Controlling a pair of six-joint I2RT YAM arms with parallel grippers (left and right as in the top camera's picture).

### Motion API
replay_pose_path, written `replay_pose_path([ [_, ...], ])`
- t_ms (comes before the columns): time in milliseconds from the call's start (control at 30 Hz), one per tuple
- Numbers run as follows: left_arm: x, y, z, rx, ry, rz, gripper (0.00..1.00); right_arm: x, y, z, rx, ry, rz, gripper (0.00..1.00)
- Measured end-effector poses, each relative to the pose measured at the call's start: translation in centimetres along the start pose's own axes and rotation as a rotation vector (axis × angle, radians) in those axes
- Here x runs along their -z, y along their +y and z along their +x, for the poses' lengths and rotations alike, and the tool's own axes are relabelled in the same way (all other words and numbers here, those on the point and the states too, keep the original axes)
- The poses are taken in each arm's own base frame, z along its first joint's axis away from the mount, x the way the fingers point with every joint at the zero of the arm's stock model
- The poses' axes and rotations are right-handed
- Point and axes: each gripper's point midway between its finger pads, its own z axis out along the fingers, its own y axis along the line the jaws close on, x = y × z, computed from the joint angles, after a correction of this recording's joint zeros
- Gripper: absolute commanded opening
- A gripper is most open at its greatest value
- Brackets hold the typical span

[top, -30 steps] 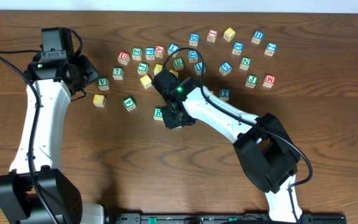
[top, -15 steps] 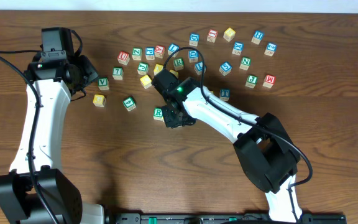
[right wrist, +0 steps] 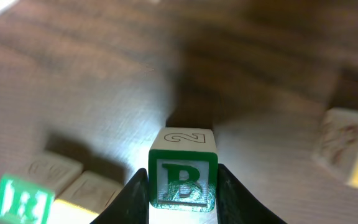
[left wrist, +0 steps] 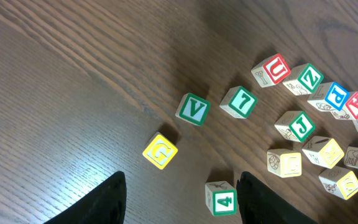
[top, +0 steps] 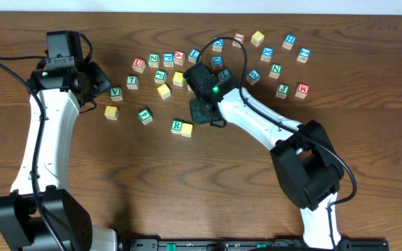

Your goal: Spell out ROBOT

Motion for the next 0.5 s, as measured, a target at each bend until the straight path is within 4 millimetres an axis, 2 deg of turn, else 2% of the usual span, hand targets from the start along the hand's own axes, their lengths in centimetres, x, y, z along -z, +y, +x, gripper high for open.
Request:
replay_pose_path([
  [233, 0.0, 0.0, 0.0, 0.0, 0.0, 0.0, 0.57, 0.1, -1.8, -1.1, -0.047, -0.051, 0.079, 0.31],
  [367, 0.0, 0.0, 0.0, 0.0, 0.0, 0.0, 0.56, 0.1, -2.3, -1.4, -0.068, -0.059, 0.094, 0.35],
  [500, 0.0, 0.0, 0.0, 0.0, -0.001, 0.0, 0.56, 0.0, -2.0, -2.2, -0.064, -0.085, 0.071, 0.34],
])
